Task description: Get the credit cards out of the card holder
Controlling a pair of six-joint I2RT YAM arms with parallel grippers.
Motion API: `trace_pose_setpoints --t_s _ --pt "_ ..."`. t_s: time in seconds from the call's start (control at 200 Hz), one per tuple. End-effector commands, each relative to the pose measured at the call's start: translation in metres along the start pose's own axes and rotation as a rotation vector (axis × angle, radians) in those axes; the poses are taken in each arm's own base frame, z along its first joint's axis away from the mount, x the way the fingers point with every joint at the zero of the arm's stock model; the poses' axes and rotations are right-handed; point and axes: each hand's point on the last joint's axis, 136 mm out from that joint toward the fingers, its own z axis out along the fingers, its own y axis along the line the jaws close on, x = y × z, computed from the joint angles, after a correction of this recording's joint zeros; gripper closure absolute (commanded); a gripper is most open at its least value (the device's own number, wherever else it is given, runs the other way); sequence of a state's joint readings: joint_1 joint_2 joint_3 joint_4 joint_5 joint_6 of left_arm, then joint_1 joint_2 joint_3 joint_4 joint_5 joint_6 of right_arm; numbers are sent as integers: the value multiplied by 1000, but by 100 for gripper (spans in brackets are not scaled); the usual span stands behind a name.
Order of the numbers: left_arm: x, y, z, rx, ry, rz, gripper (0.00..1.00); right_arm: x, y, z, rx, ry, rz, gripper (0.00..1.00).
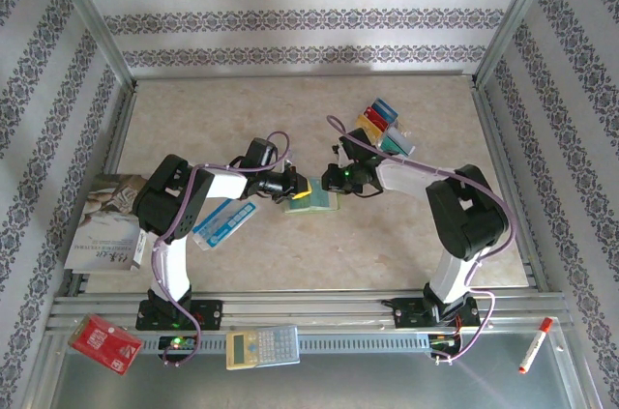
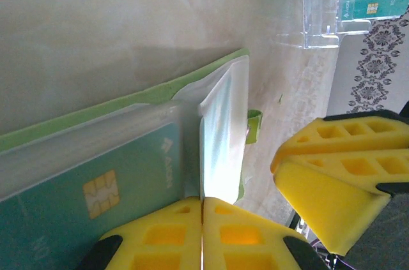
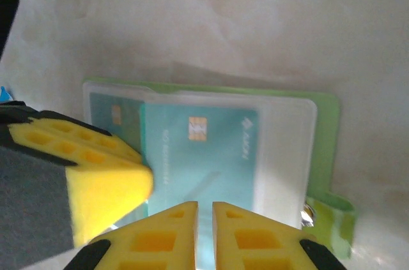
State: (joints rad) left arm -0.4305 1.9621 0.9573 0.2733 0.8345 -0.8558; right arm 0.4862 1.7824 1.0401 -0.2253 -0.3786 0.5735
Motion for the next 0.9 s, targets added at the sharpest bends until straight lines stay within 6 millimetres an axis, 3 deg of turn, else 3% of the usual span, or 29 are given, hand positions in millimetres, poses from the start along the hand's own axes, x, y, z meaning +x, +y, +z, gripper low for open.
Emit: trace_pose_setpoints --t_s 0.0,0.365,0.894 --pt "-3 -9 -9 13 -7 34 91 3 -2 16 -16 48 13 83" --pt "0 -16 -12 41 -2 53 87 18 -27 35 66 108 54 83" --pt "1 -22 -11 90 -3 81 92 24 -36 38 99 120 64 83"
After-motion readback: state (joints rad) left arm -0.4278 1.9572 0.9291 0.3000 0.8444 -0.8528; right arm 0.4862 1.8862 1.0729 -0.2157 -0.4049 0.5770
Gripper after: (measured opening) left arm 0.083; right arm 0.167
